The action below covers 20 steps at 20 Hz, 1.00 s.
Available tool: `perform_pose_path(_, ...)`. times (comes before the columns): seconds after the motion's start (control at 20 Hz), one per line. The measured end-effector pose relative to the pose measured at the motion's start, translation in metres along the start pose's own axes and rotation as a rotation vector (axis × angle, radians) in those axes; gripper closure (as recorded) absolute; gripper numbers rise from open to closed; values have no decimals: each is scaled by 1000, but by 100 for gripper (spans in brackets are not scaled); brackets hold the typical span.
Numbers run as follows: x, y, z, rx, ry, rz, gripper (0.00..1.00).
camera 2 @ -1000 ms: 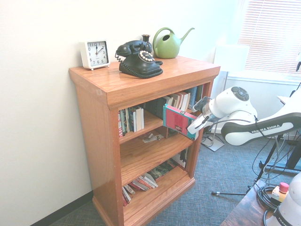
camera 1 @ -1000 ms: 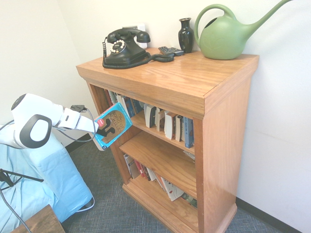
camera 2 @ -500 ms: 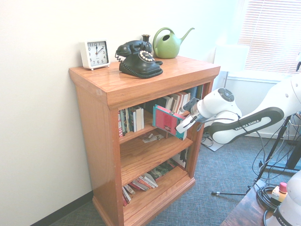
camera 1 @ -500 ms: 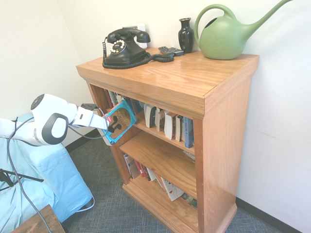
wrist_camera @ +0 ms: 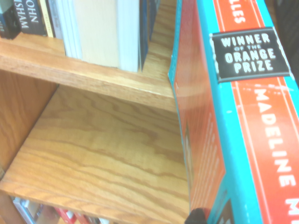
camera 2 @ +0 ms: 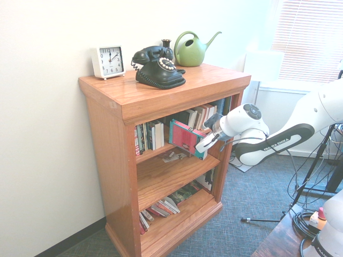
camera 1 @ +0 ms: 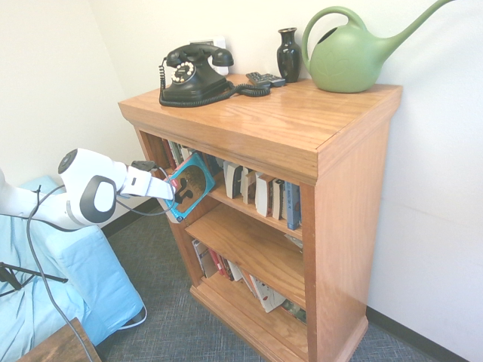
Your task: Organize the shelf
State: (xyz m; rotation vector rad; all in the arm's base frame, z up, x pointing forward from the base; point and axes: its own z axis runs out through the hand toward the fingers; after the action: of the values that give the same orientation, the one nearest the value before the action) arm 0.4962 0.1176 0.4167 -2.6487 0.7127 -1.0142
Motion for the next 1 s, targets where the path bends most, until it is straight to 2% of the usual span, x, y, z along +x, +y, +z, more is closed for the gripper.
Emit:
perform_pose_path(0.3, -1, -19, 9, 27, -6, 14, 100)
perform_pose_path(1.0, 19, -45, 44, 8, 64, -4, 100)
